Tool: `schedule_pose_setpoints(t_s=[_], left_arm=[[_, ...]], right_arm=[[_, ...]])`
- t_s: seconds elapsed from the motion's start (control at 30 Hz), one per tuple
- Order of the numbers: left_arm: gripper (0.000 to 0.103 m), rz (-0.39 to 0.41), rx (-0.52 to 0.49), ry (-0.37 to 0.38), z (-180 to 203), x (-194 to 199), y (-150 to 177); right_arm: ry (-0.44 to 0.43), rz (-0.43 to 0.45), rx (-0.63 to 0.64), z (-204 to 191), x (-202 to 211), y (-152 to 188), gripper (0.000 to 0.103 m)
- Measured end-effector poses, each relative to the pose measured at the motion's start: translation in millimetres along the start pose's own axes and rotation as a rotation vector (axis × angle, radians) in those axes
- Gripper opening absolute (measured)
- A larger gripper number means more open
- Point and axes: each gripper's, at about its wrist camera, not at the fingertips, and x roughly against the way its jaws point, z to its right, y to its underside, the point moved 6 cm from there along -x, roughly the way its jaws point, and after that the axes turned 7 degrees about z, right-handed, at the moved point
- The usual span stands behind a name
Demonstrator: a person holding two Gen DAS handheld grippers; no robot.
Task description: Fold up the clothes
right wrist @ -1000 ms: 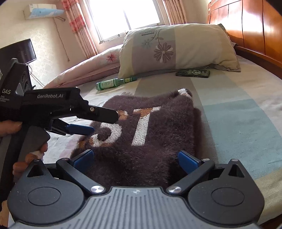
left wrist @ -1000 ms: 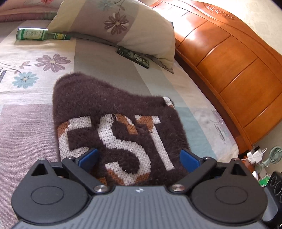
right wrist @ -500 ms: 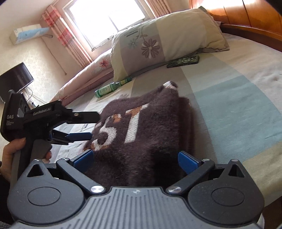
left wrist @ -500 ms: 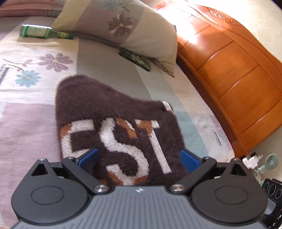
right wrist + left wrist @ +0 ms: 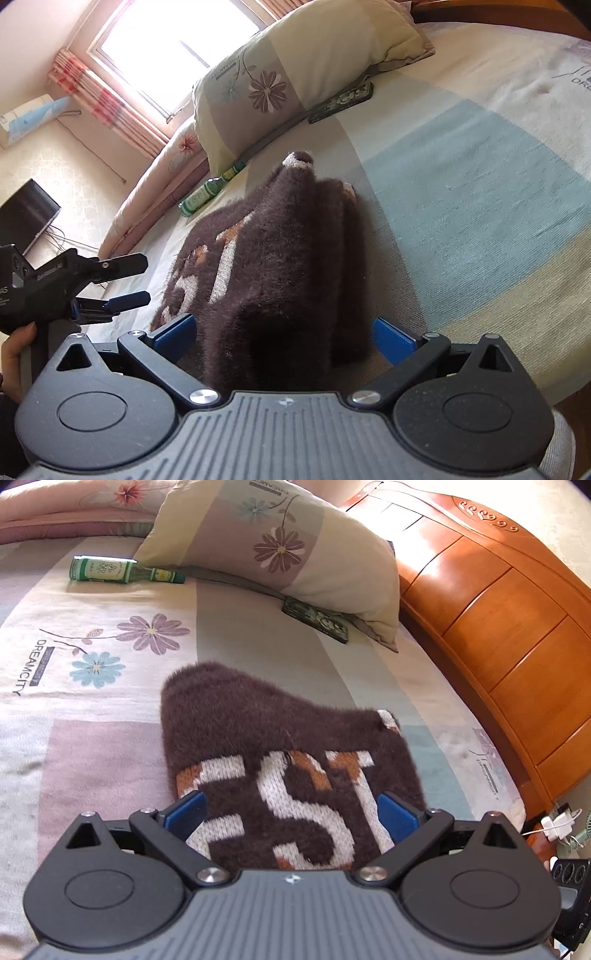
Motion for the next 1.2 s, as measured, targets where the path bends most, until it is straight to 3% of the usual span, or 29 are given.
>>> schedule_pose_setpoints(t_s=[0.1,0.53,0.63,0.83,1.2], left_arm=[[0.099,0.01,0.005,-0.012,-4,0,-3],[0.099,-0.035,0.208,0.003,-48,0,8],[0.099,-0.066,0.263,0.026,-55,-5,12],[0.099,-0.099,0.28,0.068,-58,-11,20],[0.099,-0.205,0.331,0.185,-69,-35,34]], right_arm=[[-0.005,-0.006,-0.022,3,-1,-1,0.103],[-0.064,-0.08,-0.165,23,-17,-8,0.103],[-0.056,-0.098,-0.183,28,-23,-10,0.103],[-0.041,-0.127,-0.22,34,-32,-15,0.103],[-0.006,-0.201,-0.143,28,-44,-31,0.103]])
